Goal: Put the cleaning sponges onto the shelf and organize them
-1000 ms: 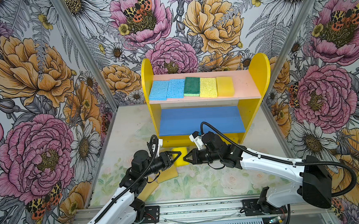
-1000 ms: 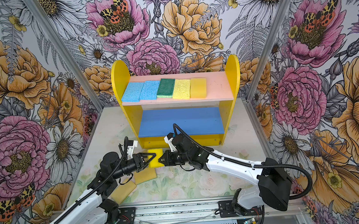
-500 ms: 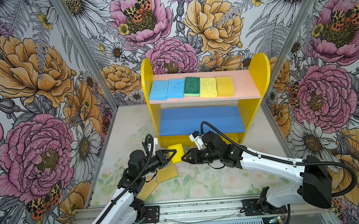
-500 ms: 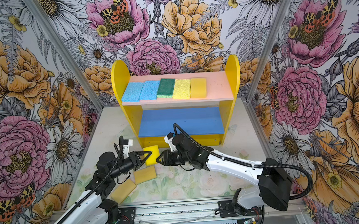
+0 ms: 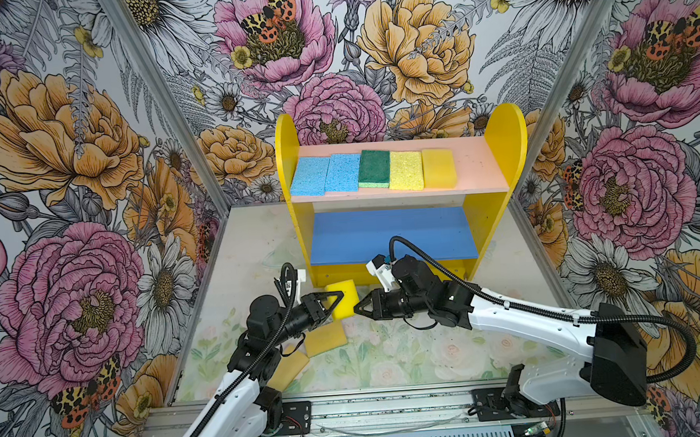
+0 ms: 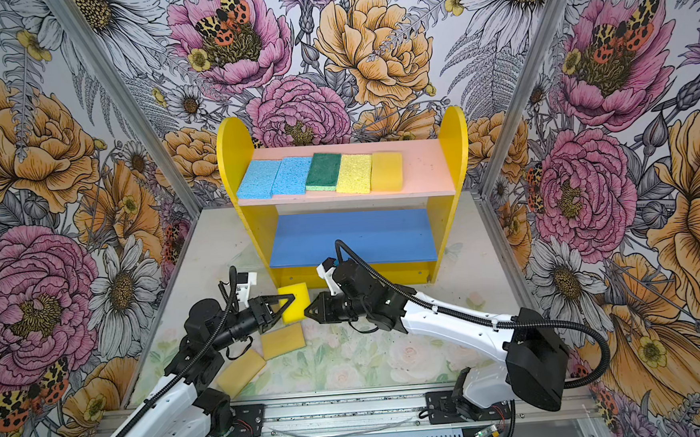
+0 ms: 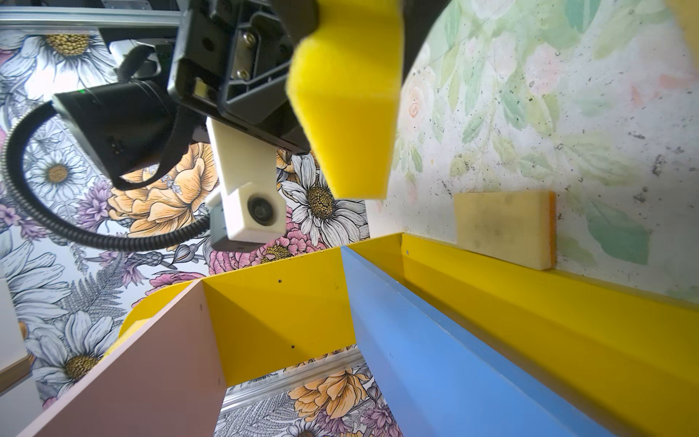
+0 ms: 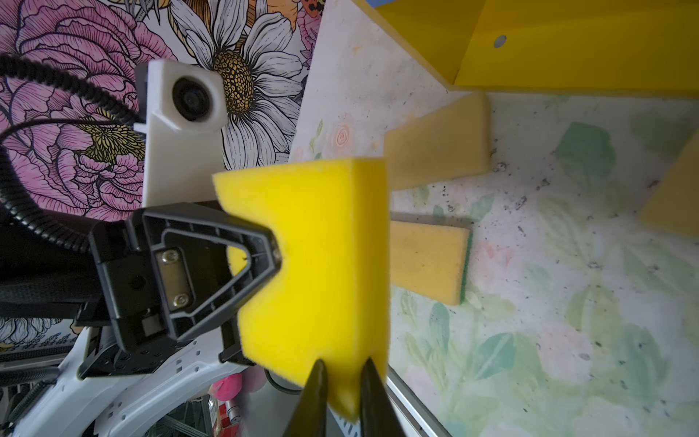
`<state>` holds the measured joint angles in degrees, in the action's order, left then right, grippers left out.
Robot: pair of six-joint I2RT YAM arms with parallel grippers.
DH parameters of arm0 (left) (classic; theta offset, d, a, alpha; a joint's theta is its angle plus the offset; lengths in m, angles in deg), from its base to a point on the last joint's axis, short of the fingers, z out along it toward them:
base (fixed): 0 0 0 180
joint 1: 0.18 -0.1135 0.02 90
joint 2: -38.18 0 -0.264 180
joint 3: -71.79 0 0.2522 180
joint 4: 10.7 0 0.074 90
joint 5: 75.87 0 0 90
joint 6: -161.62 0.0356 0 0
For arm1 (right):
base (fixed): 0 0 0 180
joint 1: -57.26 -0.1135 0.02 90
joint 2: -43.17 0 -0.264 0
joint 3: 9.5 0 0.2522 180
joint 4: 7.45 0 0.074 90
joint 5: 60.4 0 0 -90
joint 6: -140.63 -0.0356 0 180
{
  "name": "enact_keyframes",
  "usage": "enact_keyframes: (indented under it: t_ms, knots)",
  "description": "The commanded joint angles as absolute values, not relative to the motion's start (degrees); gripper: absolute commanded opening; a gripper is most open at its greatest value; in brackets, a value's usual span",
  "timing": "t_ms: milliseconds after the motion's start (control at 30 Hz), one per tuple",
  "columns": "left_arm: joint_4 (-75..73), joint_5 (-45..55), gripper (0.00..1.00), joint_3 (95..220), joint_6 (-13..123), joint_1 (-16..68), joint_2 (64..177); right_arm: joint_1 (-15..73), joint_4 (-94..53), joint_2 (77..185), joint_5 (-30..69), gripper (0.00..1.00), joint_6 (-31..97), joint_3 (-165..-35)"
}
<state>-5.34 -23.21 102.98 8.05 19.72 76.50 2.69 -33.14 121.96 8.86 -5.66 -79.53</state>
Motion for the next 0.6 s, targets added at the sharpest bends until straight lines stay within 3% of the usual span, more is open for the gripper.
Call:
enact_keyframes:
  t_ms: [0,100,167,367,567]
  knots:
    - [-5.7,-25.5,0.46,102.5,8.2,18.8,75.8,2.4,-32.4,121.2,10.9,0.08,-6.1,-81.3]
    - [-2.6,-25.4,0.70,102.7,9.8,18.2,74.6,2.6,-32.5,121.2,13.1,0.04,-5.4,-81.9]
    - [0.5,-24.7,0.98,102.4,10.4,17.3,72.8,3.0,-32.5,121.5,14.5,0.01,-5.3,-82.3]
    - [15.7,-22.8,0.99,105.2,13.4,10.0,62.2,6.2,-32.4,123.6,16.2,0.00,-4.6,-83.9]
    - [32.7,-12.4,0.99,108.4,18.6,9.0,56.0,10.6,-32.1,128.7,17.4,0.00,-2.9,-89.8]
